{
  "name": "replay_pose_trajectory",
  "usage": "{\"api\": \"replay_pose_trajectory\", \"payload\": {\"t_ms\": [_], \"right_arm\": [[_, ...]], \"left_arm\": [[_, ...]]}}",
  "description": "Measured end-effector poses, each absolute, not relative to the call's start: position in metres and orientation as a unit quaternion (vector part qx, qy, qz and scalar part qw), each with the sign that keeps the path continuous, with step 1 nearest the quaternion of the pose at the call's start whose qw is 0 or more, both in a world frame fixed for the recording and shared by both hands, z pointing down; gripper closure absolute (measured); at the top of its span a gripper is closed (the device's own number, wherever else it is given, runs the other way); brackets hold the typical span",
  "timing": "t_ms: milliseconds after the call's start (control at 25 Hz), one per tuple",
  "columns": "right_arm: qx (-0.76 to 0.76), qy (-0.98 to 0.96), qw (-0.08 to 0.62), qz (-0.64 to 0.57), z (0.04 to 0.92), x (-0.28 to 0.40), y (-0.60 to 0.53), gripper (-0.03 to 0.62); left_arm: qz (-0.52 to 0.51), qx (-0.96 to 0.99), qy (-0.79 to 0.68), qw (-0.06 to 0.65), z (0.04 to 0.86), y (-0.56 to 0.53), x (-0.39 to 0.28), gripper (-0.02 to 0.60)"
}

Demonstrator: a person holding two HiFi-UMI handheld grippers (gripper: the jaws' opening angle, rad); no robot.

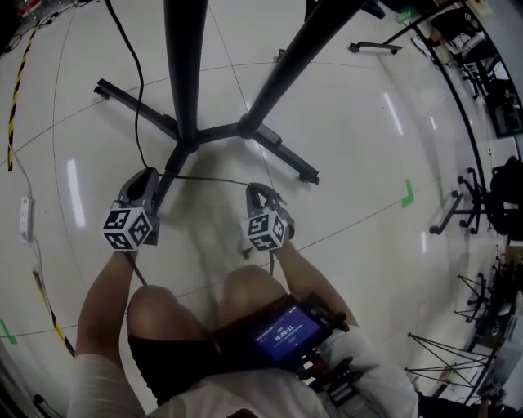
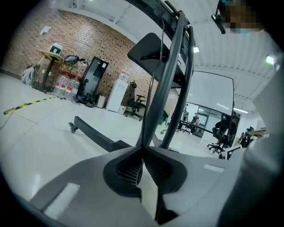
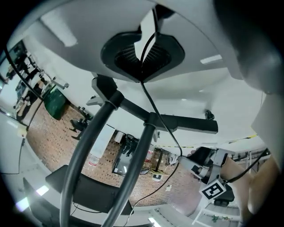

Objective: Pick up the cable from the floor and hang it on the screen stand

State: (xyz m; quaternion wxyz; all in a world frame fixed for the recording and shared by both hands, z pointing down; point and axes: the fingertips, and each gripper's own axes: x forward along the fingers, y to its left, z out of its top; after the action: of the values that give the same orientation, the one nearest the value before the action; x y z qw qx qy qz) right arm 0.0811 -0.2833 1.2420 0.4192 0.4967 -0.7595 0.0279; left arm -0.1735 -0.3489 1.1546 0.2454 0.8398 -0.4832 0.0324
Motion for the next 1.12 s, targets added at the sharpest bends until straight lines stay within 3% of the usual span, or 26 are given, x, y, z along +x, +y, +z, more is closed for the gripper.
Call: {"api": "replay_pose_trajectory", "payload": {"t_ms": [680,1120], "right_arm": [[0.606,-0.694,0.381,-0.075,1.103,0.161,-0.306,0.565],[0.586,-0.709,0.389,-0.047,0.945,0.144,-0.281,0.565]], "left_arm": [[0.024,0.881,-0.401,0.249,1.117,-0.332,-0.099,0.55],[0.042,0.852,-0.434,0.289,0.969,-0.29,-0.116,0.545]]}}
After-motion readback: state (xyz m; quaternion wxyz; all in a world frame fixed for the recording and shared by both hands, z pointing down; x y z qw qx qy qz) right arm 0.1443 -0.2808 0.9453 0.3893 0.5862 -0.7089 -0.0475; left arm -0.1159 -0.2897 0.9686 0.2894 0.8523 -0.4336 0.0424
